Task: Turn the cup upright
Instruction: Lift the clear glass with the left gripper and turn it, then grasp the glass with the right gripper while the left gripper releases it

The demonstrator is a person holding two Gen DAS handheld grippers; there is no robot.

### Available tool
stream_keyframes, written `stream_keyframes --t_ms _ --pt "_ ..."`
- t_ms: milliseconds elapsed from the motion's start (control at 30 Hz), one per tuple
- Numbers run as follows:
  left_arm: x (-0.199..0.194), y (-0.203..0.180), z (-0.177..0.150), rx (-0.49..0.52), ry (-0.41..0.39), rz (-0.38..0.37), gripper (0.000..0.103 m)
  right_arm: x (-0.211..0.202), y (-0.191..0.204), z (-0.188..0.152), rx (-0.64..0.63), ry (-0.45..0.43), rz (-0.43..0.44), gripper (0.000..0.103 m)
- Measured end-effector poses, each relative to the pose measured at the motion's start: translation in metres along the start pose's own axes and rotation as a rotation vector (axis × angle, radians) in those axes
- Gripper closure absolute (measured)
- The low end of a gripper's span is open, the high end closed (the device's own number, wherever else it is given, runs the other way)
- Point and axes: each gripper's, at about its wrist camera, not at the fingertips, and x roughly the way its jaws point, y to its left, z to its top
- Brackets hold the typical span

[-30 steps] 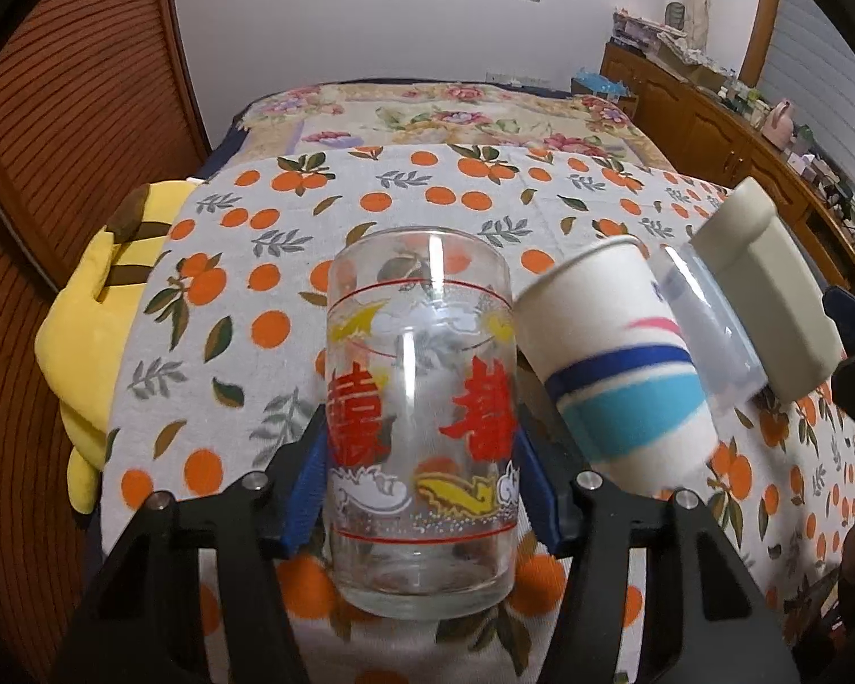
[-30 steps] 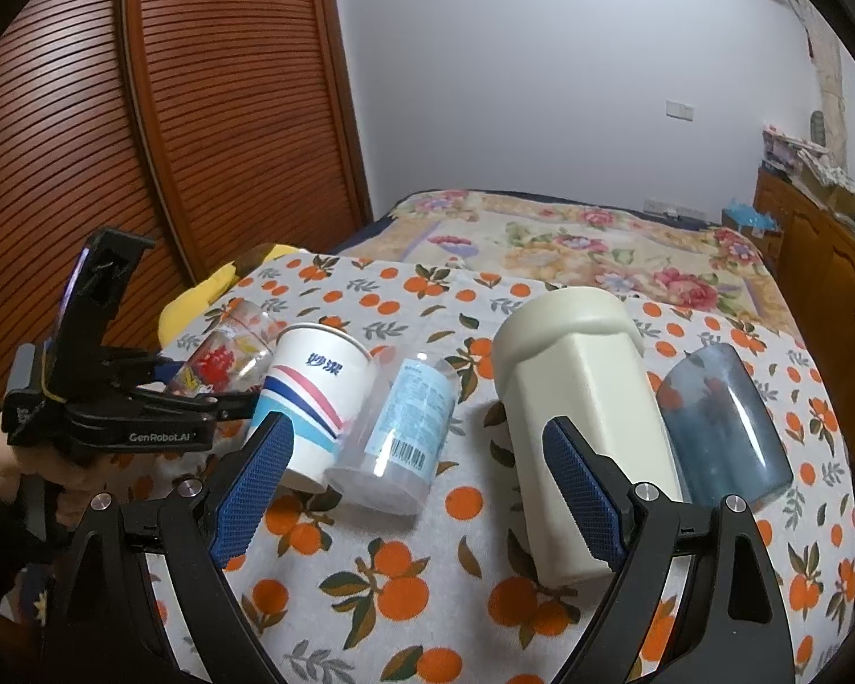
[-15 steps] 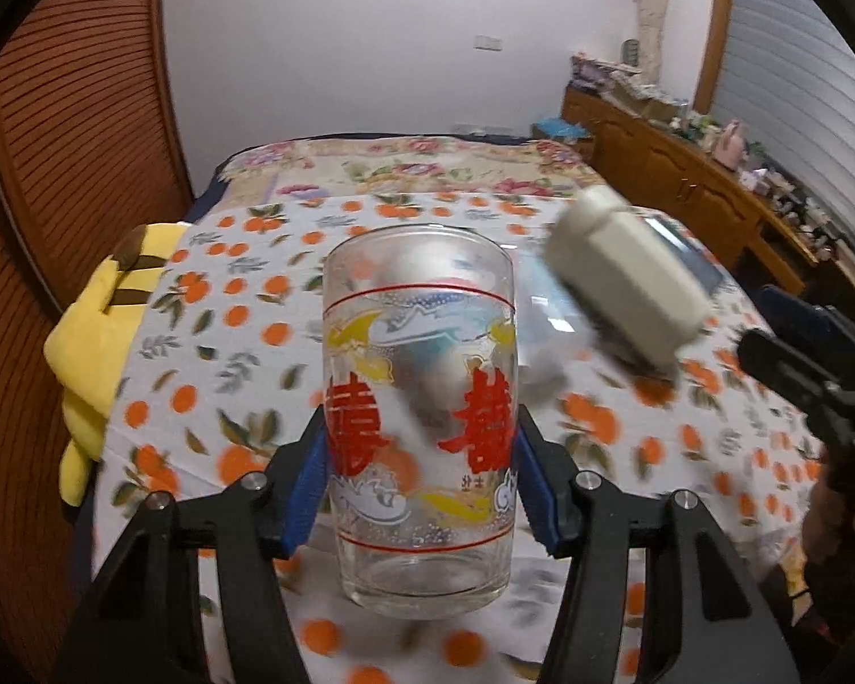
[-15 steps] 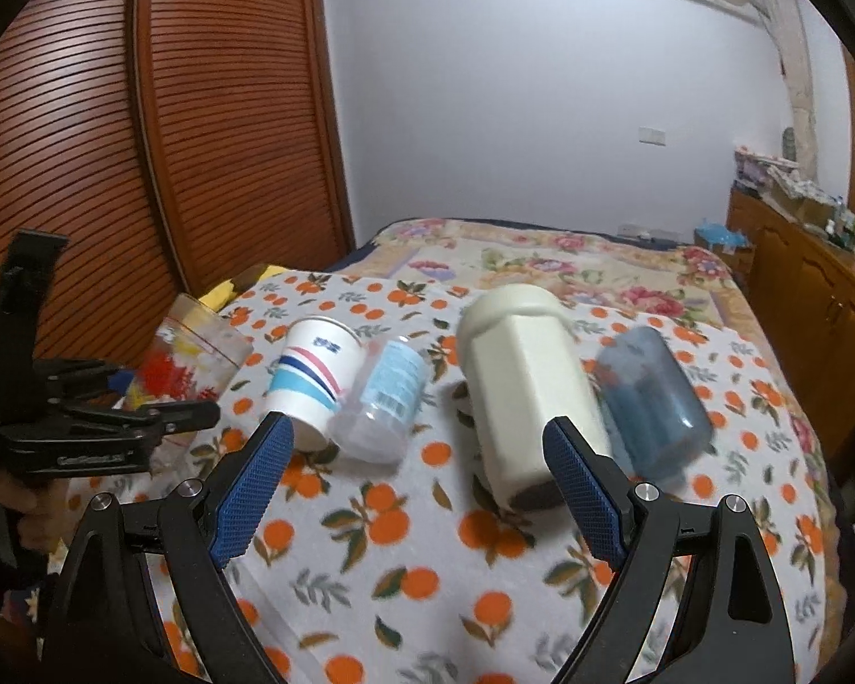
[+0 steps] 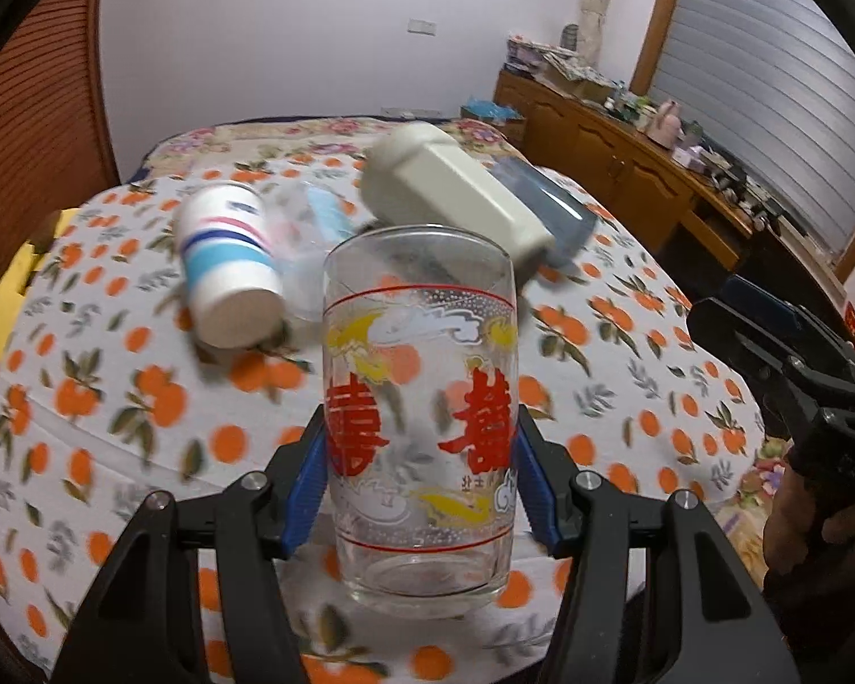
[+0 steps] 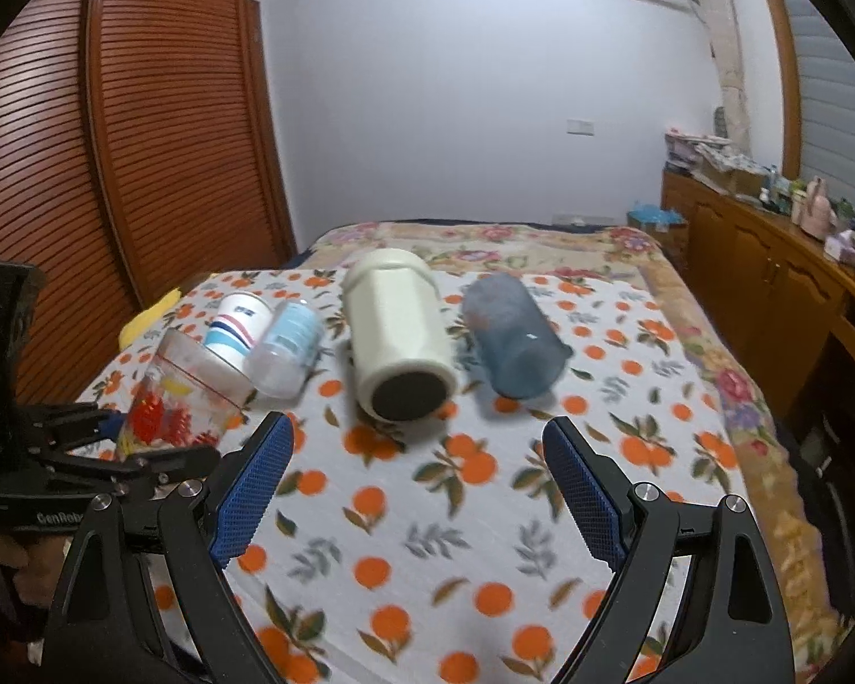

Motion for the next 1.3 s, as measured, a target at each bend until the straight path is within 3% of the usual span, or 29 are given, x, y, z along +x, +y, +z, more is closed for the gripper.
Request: stream_keyframes --t_ms 367,833,1033,1300 --pt "0.025 -0.027 -0.002 0.030 0.058 -0.018 0.045 0.003 -0.023 -0.016 0.034 0.041 -0.021 0.012" --pt "0.047 -0.021 -0.002 0.013 0.116 -0.001 0.044 0.014 -0.025 -0.019 0.041 0.073 -0.019 0.012" --pt "0.035 -0.020 0.002 0.021 0.069 0.008 0.038 0.017 -0.022 -0.017 0.036 0.082 -0.015 0.012" --pt "-0.015 -0.009 0.010 0.008 -0.058 0.016 0.030 0.012 -0.009 -0.007 0.030 0.086 0.008 0.012"
